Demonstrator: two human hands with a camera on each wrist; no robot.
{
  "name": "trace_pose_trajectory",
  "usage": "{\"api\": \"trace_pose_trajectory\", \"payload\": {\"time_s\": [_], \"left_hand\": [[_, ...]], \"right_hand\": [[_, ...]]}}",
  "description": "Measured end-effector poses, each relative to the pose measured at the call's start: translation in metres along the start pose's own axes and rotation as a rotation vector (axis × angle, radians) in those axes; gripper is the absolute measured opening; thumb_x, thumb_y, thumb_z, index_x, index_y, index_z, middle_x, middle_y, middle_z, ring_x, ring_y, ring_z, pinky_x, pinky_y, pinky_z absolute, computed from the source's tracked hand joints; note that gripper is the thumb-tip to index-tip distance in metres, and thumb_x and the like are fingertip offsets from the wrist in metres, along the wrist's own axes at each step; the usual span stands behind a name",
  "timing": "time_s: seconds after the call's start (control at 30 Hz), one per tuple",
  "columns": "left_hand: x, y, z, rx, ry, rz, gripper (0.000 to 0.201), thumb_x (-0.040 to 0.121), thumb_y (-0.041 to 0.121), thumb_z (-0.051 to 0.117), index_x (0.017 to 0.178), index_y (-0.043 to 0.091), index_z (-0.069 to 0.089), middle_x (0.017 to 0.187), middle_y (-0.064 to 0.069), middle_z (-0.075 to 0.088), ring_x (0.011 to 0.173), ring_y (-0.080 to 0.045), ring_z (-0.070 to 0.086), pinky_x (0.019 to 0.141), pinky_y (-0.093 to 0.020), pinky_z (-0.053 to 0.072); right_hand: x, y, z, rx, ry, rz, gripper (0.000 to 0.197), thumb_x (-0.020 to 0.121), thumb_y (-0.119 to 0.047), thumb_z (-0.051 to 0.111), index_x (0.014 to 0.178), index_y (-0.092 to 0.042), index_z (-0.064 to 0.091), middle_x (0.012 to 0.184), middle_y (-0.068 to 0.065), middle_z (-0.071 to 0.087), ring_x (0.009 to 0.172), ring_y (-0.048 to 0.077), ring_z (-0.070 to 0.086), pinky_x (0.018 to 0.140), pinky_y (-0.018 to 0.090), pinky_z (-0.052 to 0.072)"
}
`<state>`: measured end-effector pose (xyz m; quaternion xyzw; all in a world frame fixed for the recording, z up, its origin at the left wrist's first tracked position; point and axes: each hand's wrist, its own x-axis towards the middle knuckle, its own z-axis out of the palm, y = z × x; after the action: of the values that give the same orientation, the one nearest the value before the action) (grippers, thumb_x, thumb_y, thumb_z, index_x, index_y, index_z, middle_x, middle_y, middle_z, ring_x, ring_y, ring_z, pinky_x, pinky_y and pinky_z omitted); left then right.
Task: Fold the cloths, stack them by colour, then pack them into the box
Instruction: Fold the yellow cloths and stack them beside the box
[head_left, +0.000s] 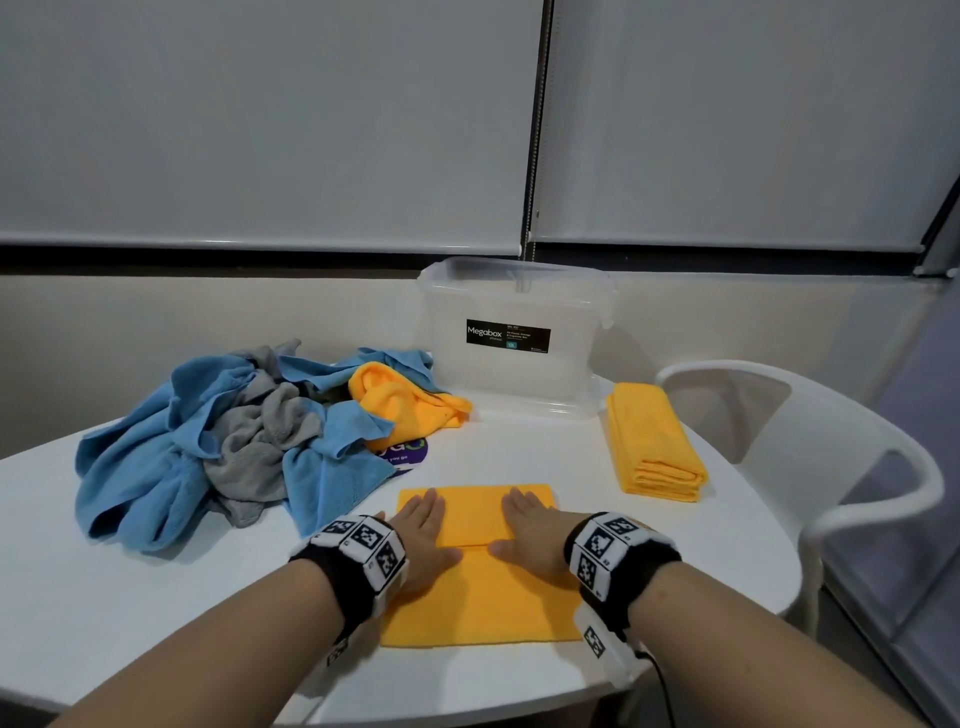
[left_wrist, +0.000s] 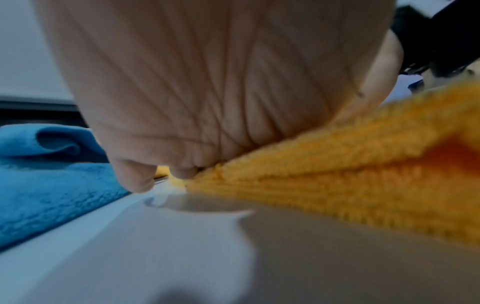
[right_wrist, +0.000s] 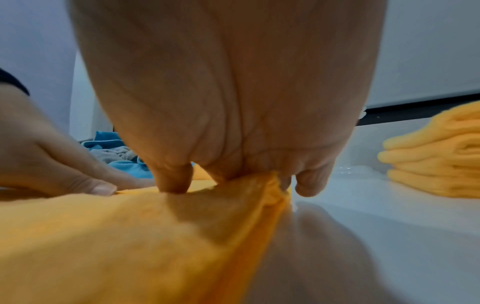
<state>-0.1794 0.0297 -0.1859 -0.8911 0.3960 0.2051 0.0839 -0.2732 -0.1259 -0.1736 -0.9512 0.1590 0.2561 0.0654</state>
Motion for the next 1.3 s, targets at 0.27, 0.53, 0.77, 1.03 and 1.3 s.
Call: {"api": "trace_pose_trajectory", "payload": {"time_s": [0.27, 0.53, 0.77, 1.03, 1.3], "left_hand": [[0.009, -0.020, 0.007, -0.023, 0.010, 0.022, 0.078, 0.099, 0.056, 0.023, 0.151, 0.011, -0.015, 0.157, -0.003, -0.022, 0.148, -0.017, -0.010, 0.120, -0.040, 0.009], [-0.014, -0.021, -0.015, -0.012, -0.002, 0.089, 0.083, 0.097, 0.059, 0.024, 0.151, 0.010, -0.015, 0.158, -0.004, -0.021, 0.148, -0.017, -0.006, 0.121, -0.039, 0.008], [-0.077, -0.022, 0.003, 0.167, -0.051, 0.336, 0.108, 0.071, 0.082, 0.013, 0.149, 0.016, -0.020, 0.155, 0.003, -0.028, 0.146, -0.010, -0.014, 0.119, -0.036, -0.005], [-0.074, -0.025, 0.024, 0.188, -0.023, 0.272, 0.098, 0.073, 0.075, -0.011, 0.152, 0.015, -0.013, 0.158, 0.000, -0.019, 0.148, -0.013, -0.009, 0.119, -0.038, -0.001], [-0.084, -0.037, 0.009, -0.194, 0.003, 0.296, 0.048, 0.100, 0.033, 0.037, 0.147, 0.030, 0.033, 0.155, 0.015, 0.026, 0.139, -0.006, 0.031, 0.115, -0.024, 0.022]], "right_hand": [[-0.011, 0.026, -0.006, 0.111, -0.022, 0.006, 0.066, 0.104, -0.041, 0.021, 0.152, -0.007, -0.009, 0.159, 0.008, -0.016, 0.148, 0.025, -0.006, 0.119, 0.042, 0.009], [-0.019, 0.029, -0.010, 0.065, 0.029, -0.025, 0.068, 0.103, -0.045, 0.024, 0.152, -0.010, -0.007, 0.160, 0.005, -0.015, 0.148, 0.025, -0.005, 0.119, 0.045, 0.011], [-0.079, 0.028, 0.027, -0.095, 0.160, -0.300, 0.104, 0.067, -0.073, -0.002, 0.152, -0.014, -0.007, 0.158, 0.001, -0.019, 0.146, 0.014, -0.015, 0.114, 0.029, -0.009], [-0.078, 0.040, 0.050, -0.066, 0.149, -0.300, 0.063, 0.103, -0.033, 0.031, 0.153, -0.014, -0.003, 0.160, 0.002, -0.009, 0.148, 0.013, -0.005, 0.120, 0.026, 0.003], [-0.095, 0.044, 0.033, 0.378, 0.232, -0.274, 0.021, 0.091, -0.020, 0.042, 0.086, -0.029, 0.059, 0.089, -0.002, 0.060, 0.083, 0.016, 0.054, 0.075, 0.027, 0.042]]}}
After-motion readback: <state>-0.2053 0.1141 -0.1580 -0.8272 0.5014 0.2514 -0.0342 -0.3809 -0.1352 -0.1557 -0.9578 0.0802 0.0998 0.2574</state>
